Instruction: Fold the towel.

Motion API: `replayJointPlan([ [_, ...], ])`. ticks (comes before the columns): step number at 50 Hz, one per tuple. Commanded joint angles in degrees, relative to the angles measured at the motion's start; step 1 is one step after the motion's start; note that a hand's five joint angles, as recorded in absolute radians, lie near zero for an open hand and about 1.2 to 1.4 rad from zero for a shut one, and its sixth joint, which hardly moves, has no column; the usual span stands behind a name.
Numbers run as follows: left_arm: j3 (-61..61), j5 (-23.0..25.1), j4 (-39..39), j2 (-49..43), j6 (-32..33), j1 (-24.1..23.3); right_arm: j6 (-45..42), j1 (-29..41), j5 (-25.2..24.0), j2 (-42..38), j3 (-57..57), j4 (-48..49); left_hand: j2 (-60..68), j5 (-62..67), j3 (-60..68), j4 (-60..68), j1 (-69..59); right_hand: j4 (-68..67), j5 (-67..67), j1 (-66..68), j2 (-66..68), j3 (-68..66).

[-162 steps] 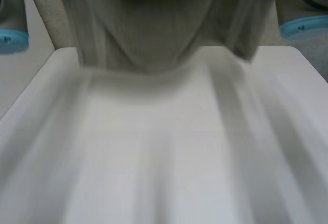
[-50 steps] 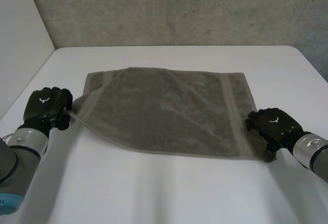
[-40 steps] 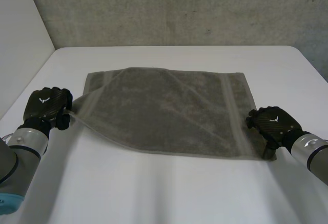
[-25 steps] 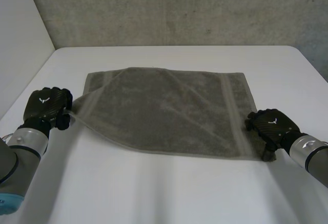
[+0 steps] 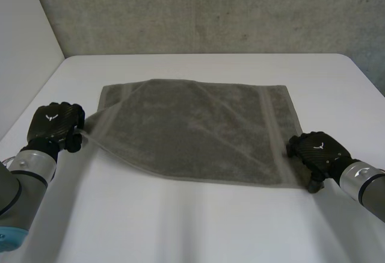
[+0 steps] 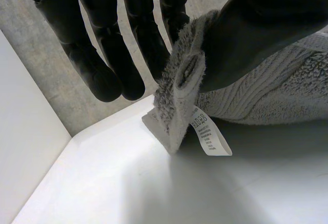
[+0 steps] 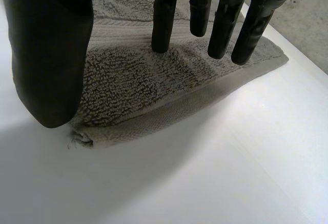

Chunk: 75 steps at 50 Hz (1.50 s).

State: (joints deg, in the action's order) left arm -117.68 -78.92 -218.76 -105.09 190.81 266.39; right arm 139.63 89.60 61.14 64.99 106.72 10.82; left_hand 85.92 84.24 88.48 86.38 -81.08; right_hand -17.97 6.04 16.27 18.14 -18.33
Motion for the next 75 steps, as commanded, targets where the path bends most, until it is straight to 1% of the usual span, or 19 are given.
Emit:
replayJointPlan([
  [1, 0.08, 0.0, 0.0, -0.02, 0.0, 0.0, -1.73, -0.13, 0.03, -0.13, -0.11, -0.01, -5.92, -14.24, -8.48, -6.38, 1.08, 4.36, -2.43, -2.65, -4.53, 4.72],
  [14, 0.08, 0.0, 0.0, -0.02, 0.0, 0.0, -1.11, -0.13, -0.15, -0.65, -0.64, 2.19, -5.92, -14.24, -8.48, -6.38, 1.08, 2.67, -0.74, -0.97, -2.84, 3.04],
  [18, 0.08, 0.0, 0.0, -0.02, 0.0, 0.0, -0.76, 0.05, 0.12, -0.92, -0.73, 4.55, -5.92, -14.24, -8.48, -6.38, 1.08, 2.0, -0.07, -0.3, -2.17, 2.36],
  [27, 0.17, 0.0, -0.09, -0.11, 0.0, 0.0, -0.67, 0.58, 1.17, -0.92, -0.9, 5.7, -5.92, -14.24, -8.48, -6.38, 1.08, 0.32, 1.61, 1.38, -0.49, 0.68],
  [32, 0.08, 0.0, -0.09, -0.11, 0.0, 0.0, -0.58, 0.66, 1.52, -0.92, -0.99, 7.2, -5.92, -14.24, -8.48, -6.38, 1.08, -2.71, 4.64, 4.41, 2.54, -2.35],
  [35, 0.08, 0.0, -0.09, -0.11, 0.0, 0.0, -0.23, 0.66, 1.79, -0.92, -0.99, 7.81, -5.92, -14.24, -8.48, -6.38, 1.08, -6.07, 8.0, 7.78, 5.9, -5.71],
  [37, 0.08, -0.09, -0.09, -0.11, 0.0, 0.0, 0.99, 0.66, 1.87, -0.92, -1.16, 8.16, -5.92, -14.24, -8.48, -6.38, 1.08, -10.59, 12.52, 12.3, 10.42, -10.23],
  [42, 0.08, 0.0, -0.09, -0.11, 0.0, 0.0, 2.58, 0.66, 1.96, -0.92, -1.61, 8.34, -5.92, -14.24, -8.48, -6.38, 1.08, -13.97, 15.9, 15.67, 13.8, -13.6],
  [49, 0.08, -0.09, -0.09, -0.11, 0.0, 0.0, 2.67, 0.58, 1.96, -0.92, -1.43, 8.16, -5.92, -14.24, -8.48, -6.38, 1.08, -15.49, 17.42, 17.2, 15.32, -15.13],
  [54, 0.08, 0.0, 0.0, -0.11, 0.0, 0.0, 2.58, 0.58, 2.31, -0.92, -1.17, 7.37, -5.92, -14.24, -8.48, -6.38, 1.08, -11.96, 13.89, 13.66, 11.79, -11.6],
  [56, 0.08, -0.09, 0.0, -0.11, 0.09, 0.0, 2.4, 0.31, 2.23, -0.83, -0.2, 5.36, -5.92, -14.24, -8.48, -6.38, 1.08, -2.26, 4.19, 3.96, 2.09, -1.9],
  [57, -0.01, -0.09, 0.0, -0.11, 0.09, 0.0, 2.4, 0.31, 2.23, -0.83, -0.2, 5.35, -5.92, -14.24, -8.48, -6.38, 1.08, -2.2, 4.13, 3.91, 2.03, -1.84],
  [58, -0.01, 0.0, 0.0, -0.11, 0.09, -0.08, 2.49, 0.05, 1.7, -0.31, 0.41, 3.44, -5.92, -14.24, -8.48, -6.38, 1.08, 2.96, -1.03, -1.26, -3.13, 3.32],
  [59, -0.01, 0.0, 0.0, -0.11, 0.09, -0.08, 2.49, 0.05, 1.7, -0.3, 0.42, 3.42, -5.92, -14.24, -8.48, -6.38, 1.08, 3.01, -1.08, -1.31, -3.18, 3.37],
  [61, -0.01, 0.0, 0.0, -0.11, 0.09, -0.08, 2.23, -0.22, 0.65, 0.75, 1.03, 0.35, -5.92, -14.24, -8.48, -6.38, 1.08, 6.87, -4.94, -5.16, -7.04, 7.23],
  [68, -0.1, 0.0, 0.0, -0.11, 0.09, -0.17, 1.44, -0.22, -1.11, 1.72, 0.59, -1.15, -5.92, -14.24, -8.48, -6.38, 1.08, 6.71, -4.78, -5.01, -6.88, 7.07],
  [75, -0.18, 0.0, 0.0, -0.02, 0.09, -0.35, 1.09, 0.05, -1.03, 1.46, 1.03, -0.63, -5.92, -14.24, -8.48, -6.38, 1.08, 5.7, -3.77, -4.0, -5.87, 6.07],
])
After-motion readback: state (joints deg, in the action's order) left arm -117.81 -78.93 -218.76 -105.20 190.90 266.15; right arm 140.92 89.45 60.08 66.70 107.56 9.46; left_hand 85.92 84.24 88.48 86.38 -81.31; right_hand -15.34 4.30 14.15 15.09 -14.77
